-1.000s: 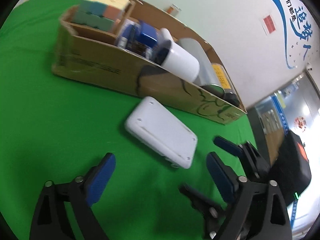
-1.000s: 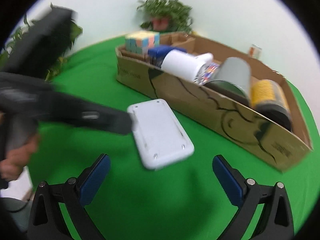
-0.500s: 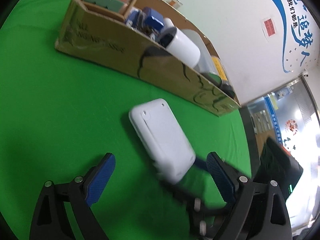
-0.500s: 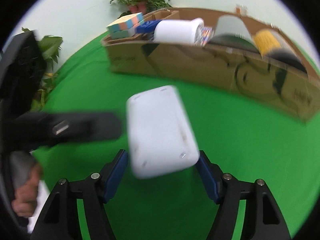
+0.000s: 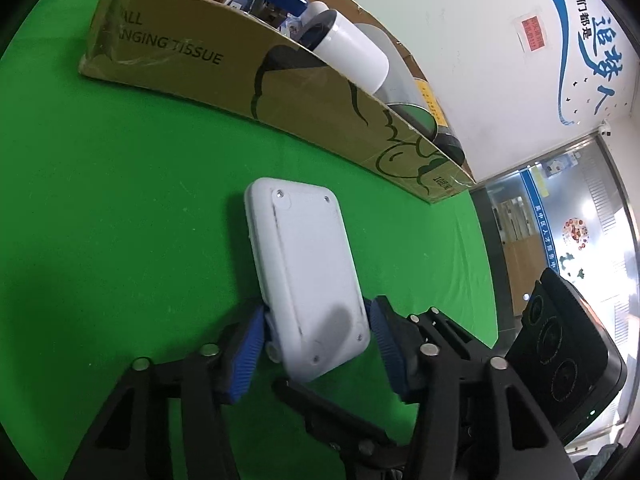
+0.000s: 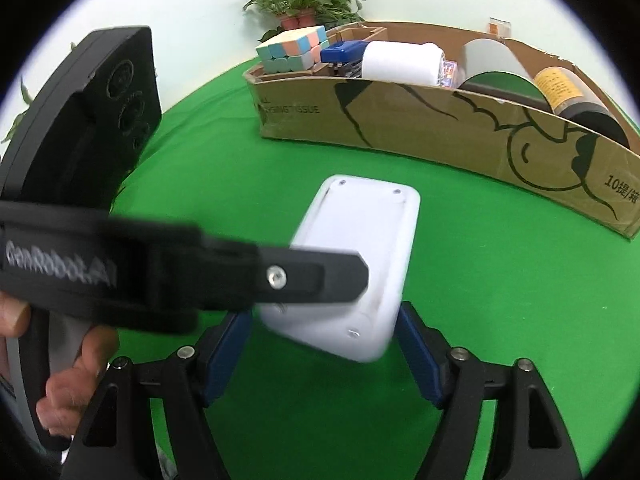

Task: Organize rigid objects
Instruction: 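Carry the power bank into the box beside the fan and release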

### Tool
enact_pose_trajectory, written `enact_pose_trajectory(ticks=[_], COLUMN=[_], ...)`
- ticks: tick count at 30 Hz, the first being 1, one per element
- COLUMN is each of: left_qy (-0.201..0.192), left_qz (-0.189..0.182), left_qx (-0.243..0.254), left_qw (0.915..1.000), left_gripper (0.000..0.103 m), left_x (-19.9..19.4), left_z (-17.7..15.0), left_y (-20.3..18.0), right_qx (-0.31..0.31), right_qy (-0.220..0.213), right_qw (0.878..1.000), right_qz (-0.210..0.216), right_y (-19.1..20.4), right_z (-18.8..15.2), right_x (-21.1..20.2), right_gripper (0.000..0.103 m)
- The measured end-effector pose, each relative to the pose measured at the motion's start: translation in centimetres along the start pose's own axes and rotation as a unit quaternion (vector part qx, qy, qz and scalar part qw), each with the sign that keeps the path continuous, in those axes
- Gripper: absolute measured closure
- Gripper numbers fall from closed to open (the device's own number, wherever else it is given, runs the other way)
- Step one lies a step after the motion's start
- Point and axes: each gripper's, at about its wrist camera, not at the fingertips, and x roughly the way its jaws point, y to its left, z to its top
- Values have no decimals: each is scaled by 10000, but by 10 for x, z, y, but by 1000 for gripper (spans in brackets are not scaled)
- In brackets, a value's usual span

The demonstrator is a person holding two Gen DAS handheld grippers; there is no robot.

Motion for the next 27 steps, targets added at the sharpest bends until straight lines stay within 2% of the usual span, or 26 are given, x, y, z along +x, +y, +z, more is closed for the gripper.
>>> enact_pose_trajectory(ticks=[3, 7, 9, 11, 15, 19, 27], left_qy=[-27, -30, -61, -207, -487, -707, -1053], left_qz=[61, 244, 301, 384, 302, 283, 276], left_qx=[35, 205, 398, 565, 739, 937, 1070], left_qw=[10000, 9995, 9987, 9974, 9956, 9927, 9883], left_gripper=[58, 71, 70, 70, 70, 70, 73], left_x=[-3, -3, -6, -12, -31, -55, -93], left_z=[0, -1, -3, -3, 5, 15, 55], left_y=[-2, -7, -14, -21, -35, -47, -53], right_qx=[75, -104, -64, 81, -36, -34, -213], right_qy=[-40, -39, -52, -138, -525, -830, -1129], right_qw=[9999, 9992, 9989, 9992, 9973, 9955, 9927], right_qz=[-69, -386, -463, -357, -507, -454, -359], right_y=[7, 10, 10, 6, 9, 11, 13], right_z=[4, 4, 3, 6, 12, 27, 68], right_x=[6, 9, 7, 3, -17, -33, -41], right_gripper=[28, 32, 35, 35, 36, 36, 36])
